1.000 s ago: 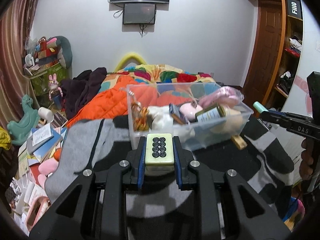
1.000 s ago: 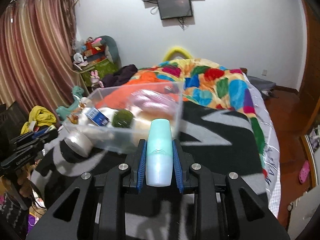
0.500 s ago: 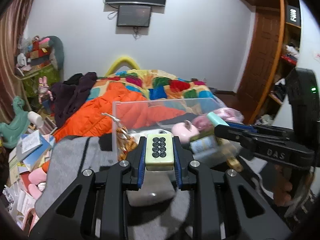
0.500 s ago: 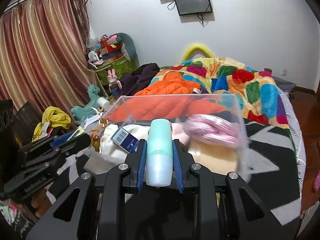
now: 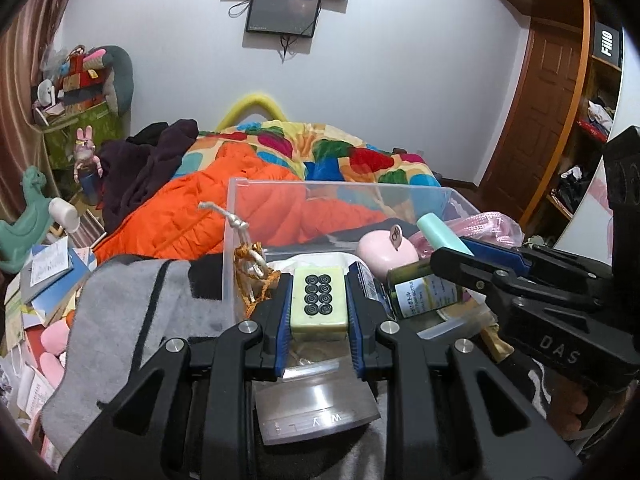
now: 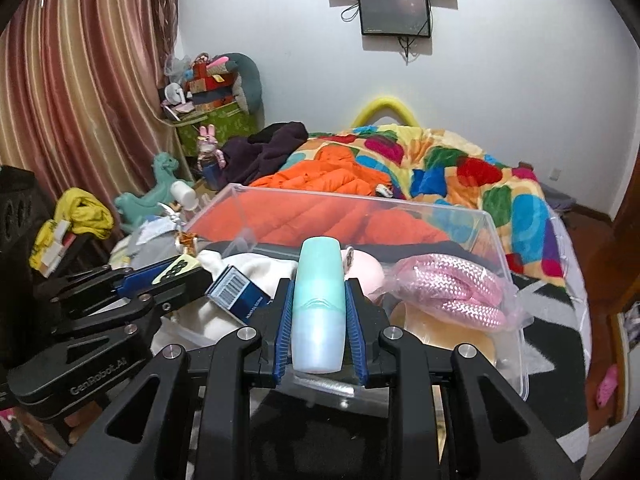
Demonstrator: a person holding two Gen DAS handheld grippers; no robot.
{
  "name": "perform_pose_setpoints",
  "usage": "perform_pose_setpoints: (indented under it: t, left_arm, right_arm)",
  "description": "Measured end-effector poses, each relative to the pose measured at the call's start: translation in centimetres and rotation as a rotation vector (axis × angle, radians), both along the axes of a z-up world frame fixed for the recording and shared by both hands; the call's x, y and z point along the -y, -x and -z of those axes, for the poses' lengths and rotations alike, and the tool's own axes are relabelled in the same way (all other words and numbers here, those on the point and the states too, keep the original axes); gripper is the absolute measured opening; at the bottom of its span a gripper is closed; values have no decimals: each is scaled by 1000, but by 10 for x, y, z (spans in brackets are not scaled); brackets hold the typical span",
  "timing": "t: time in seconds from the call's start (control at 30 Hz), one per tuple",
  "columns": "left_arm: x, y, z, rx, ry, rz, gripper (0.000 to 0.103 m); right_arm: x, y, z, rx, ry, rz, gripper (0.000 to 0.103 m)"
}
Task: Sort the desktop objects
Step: 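Carry the tile and mint tube over the clear box and release them inside, then grasp the white round tin with left tool while right tool grasps the gold bar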
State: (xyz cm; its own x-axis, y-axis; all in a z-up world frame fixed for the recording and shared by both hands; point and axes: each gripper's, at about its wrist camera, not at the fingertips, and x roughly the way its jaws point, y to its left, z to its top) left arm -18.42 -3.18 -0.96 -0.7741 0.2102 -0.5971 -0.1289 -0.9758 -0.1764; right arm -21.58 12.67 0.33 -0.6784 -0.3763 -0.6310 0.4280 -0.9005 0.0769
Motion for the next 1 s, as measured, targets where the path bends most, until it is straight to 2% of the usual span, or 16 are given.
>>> perform_pose_setpoints:
  t: [0.2, 0.3, 0.6, 0.93, 1.0]
  left_arm:
    - [-5, -2, 2, -2, 26, 12, 24]
    - [-9, -4, 0, -3, 47, 10, 24]
    - [-2, -19, -15, -18, 8, 38, 28]
    - [1, -50, -23, -33, 50, 49, 39]
    - [2, -55, -23, -34, 52, 48, 43]
  right_arm:
    - [7, 0, 10, 28, -37, -16, 26]
    - [8, -6, 10, 7, -54, -12, 26]
    - [-1, -28, -4, -9, -27, -41, 27]
    - [-19, -50, -9, -51, -59, -14, 28]
    - [-26, -54, -8, -46, -54, -5, 31]
